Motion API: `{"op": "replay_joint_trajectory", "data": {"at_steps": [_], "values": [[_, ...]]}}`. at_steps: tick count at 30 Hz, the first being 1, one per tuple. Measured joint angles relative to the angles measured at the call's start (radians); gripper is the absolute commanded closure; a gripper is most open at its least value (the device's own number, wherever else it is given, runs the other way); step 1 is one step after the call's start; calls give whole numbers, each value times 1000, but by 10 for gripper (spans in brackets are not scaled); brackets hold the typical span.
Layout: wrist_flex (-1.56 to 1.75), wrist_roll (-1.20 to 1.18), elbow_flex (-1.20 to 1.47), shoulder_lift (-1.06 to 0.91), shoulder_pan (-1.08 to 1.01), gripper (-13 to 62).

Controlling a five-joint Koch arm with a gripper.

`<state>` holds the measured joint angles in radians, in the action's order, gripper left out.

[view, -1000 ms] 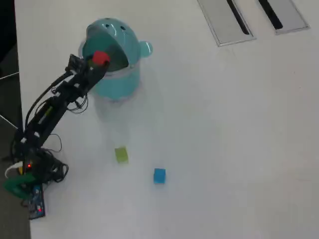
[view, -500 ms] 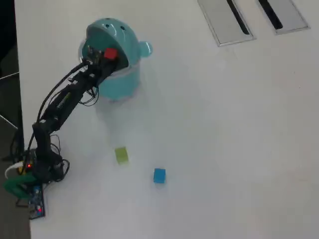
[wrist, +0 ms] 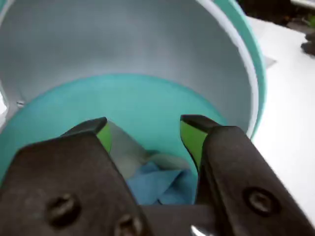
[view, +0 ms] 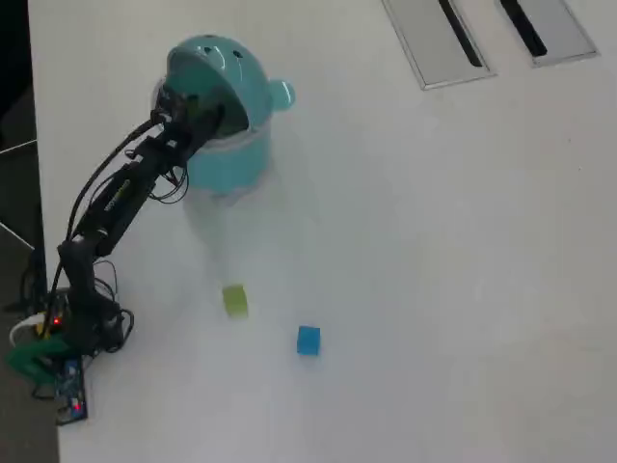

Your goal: Grasp RGB lego blocks and put them in the bin one by one.

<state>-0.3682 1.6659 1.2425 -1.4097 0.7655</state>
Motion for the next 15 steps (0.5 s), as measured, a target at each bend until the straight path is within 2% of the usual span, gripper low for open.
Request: {"op": "replay_joint_trajectory", "data": {"at_steps": [5,15], "values": [[-31,-2,72,-124,-44,239],[-69,0,377,-399,-199,239]]}}
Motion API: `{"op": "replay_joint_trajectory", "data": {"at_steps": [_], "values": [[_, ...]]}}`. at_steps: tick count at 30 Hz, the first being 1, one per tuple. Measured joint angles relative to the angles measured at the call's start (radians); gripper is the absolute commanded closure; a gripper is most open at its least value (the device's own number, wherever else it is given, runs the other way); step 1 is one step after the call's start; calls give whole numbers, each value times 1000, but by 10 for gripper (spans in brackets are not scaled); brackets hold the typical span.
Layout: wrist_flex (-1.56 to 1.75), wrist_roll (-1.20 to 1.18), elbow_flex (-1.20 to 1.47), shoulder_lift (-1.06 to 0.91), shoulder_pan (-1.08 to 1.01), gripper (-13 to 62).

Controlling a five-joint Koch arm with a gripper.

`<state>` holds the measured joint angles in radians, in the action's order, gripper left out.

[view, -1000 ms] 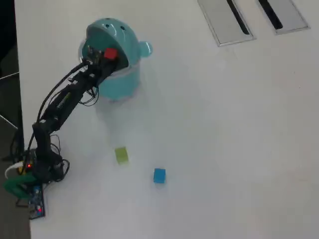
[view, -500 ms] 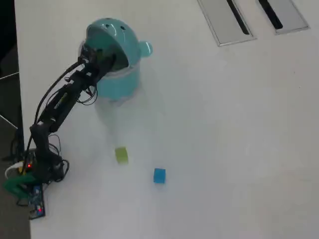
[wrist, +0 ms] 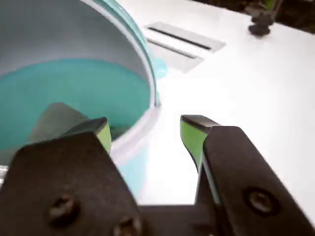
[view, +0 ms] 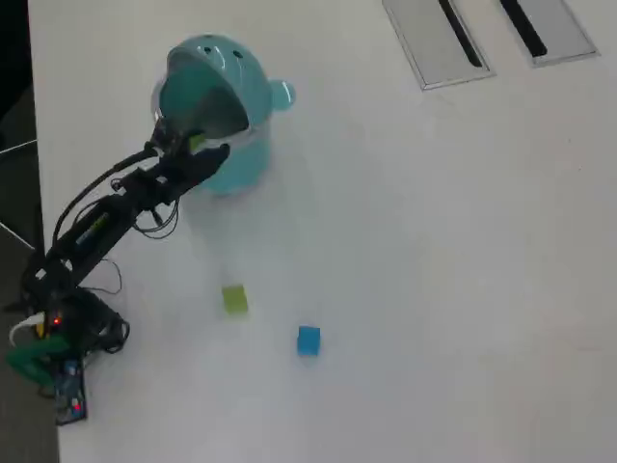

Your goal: Grasp RGB lego blocks and put them in the bin one by one.

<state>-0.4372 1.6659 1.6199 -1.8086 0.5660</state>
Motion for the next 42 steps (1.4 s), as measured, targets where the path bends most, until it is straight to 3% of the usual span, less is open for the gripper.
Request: {"op": "replay_joint_trajectory", "data": {"at_steps": [7,9,19,42], "values": [[-78,0,195,-164,-118,237],[-80,-2,267,-207,-163,202],[-133,63,449,-307,-273,192],[-135,126,638,-193,-511,178]]}}
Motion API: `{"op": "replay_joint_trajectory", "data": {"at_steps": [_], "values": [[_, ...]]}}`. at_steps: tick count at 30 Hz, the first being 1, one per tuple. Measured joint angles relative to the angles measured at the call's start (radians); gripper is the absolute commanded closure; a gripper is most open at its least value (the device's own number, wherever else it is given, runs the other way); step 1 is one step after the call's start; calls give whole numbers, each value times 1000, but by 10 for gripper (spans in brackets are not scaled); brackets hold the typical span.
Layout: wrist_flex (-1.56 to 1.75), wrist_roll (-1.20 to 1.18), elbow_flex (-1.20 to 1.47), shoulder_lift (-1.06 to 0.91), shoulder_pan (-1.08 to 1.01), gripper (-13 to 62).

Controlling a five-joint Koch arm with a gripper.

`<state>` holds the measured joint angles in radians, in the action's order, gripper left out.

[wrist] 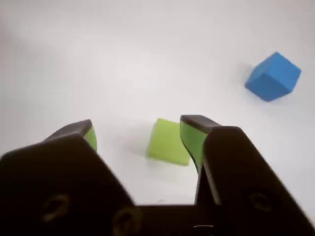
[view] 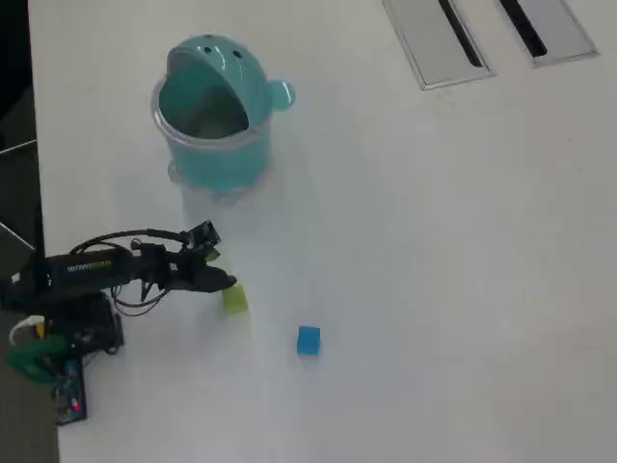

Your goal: Grasp RGB lego blocks and put them in the bin one by one.

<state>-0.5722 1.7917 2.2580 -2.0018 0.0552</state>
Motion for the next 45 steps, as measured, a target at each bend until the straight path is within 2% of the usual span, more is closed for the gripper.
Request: {"op": "replay_joint_trajectory", "data": {"at_steps": [20,36,44,45], "values": [[2,34,58,132,-97,161],[109,63,23,353,-173,163],[178,63,-14,428,-163,208],[190,63,-15,433,-158,238]]}}
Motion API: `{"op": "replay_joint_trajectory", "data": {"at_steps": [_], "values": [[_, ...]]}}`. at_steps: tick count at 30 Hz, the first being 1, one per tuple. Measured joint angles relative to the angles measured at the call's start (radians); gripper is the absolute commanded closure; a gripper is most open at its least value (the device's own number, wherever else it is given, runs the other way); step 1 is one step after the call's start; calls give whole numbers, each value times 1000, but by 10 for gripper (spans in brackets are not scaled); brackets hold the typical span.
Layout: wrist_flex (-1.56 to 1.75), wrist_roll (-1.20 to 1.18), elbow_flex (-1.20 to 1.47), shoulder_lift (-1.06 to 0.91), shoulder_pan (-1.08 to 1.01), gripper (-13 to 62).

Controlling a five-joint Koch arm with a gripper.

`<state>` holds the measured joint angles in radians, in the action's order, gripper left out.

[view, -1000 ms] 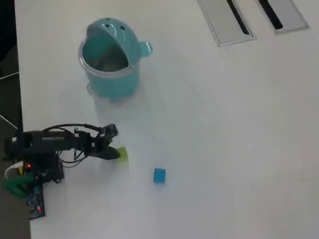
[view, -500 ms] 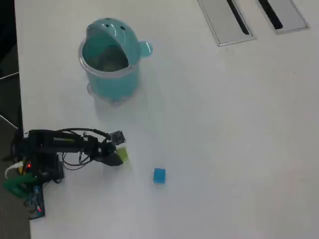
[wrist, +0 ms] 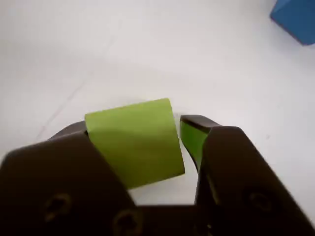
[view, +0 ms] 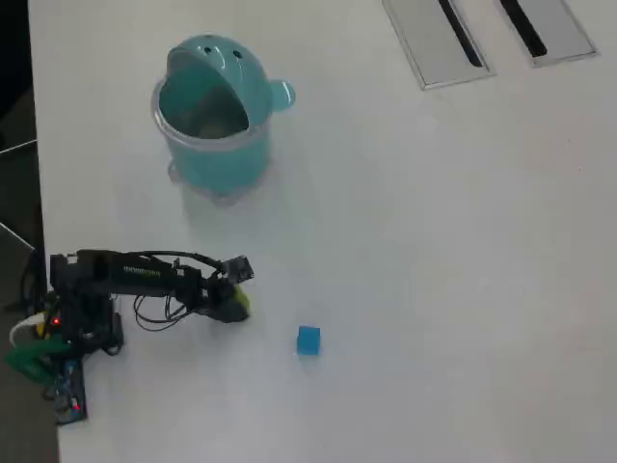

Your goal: Grasp RGB lego blocks and put them in the bin one by one.

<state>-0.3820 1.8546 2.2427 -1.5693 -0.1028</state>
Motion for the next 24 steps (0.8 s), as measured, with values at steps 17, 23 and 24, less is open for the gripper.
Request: {"op": "replay_joint_trajectory", "data": {"at_steps": [17,23,24], "values": [[35,-89,0,-83,106,315],[35,-92,2,-172,135,315],[35,-92,2,-190,141,315]]}}
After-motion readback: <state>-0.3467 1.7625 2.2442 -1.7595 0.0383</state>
